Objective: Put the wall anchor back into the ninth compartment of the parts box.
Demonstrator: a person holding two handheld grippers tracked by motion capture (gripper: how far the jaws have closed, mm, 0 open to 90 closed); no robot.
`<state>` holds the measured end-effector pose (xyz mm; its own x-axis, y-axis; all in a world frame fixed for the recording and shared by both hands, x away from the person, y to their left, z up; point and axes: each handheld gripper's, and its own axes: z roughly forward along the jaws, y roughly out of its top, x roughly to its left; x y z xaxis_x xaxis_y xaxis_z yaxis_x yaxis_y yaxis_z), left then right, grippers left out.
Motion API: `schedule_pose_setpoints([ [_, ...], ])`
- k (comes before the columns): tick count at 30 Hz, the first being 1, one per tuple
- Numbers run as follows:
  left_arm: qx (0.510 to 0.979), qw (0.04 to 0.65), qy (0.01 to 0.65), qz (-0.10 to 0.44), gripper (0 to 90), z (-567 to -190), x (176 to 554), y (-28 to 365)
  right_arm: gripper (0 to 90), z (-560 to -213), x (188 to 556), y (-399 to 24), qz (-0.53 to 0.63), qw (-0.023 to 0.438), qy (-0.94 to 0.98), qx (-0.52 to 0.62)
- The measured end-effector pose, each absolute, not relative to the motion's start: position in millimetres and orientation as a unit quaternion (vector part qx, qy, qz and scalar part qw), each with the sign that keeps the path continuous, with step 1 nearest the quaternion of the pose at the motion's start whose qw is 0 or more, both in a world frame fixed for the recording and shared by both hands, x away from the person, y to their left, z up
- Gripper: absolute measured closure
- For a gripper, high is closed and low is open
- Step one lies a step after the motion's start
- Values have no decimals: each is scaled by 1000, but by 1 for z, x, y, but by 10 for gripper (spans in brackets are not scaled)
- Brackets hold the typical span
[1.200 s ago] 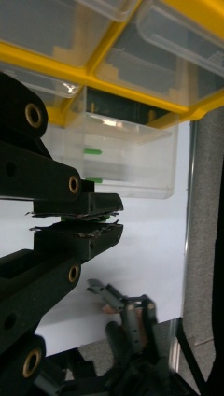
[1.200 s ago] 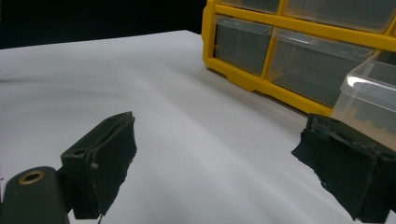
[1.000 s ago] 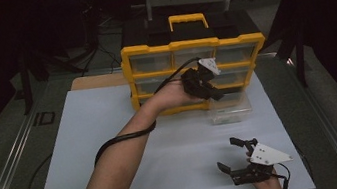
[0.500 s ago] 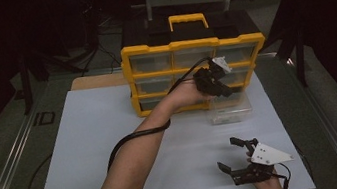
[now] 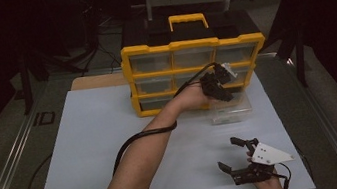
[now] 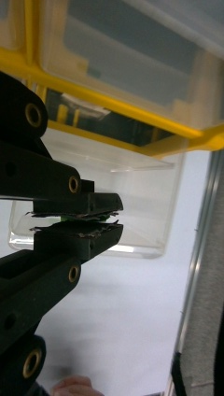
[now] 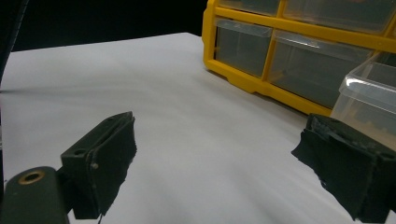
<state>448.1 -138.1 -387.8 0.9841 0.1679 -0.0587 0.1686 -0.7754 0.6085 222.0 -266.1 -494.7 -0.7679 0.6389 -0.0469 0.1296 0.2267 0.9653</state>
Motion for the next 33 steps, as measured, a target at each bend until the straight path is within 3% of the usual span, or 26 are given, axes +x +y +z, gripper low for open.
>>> schedule_pose_setpoints([
  [8,944,314,96,2,838,-393,451,-140,100,-495,222,-266,566,224,751,256],
  [12,940,325,104,4,720,-389,450,-136,100,-495,222,-266,566,224,751,256],
  [22,933,342,107,13,520,-376,439,-112,100,-495,223,-266,565,224,751,258],
  [25,930,349,110,16,421,-371,433,-102,100,-495,223,-266,564,225,751,259],
  [28,929,353,111,14,288,-368,428,-93,100,-496,223,-266,564,224,752,259],
  [30,929,350,119,4,147,-368,426,-86,100,-496,223,-266,563,224,752,259],
  [33,931,347,115,-7,43,-370,422,-75,100,-496,223,-266,562,224,753,260],
])
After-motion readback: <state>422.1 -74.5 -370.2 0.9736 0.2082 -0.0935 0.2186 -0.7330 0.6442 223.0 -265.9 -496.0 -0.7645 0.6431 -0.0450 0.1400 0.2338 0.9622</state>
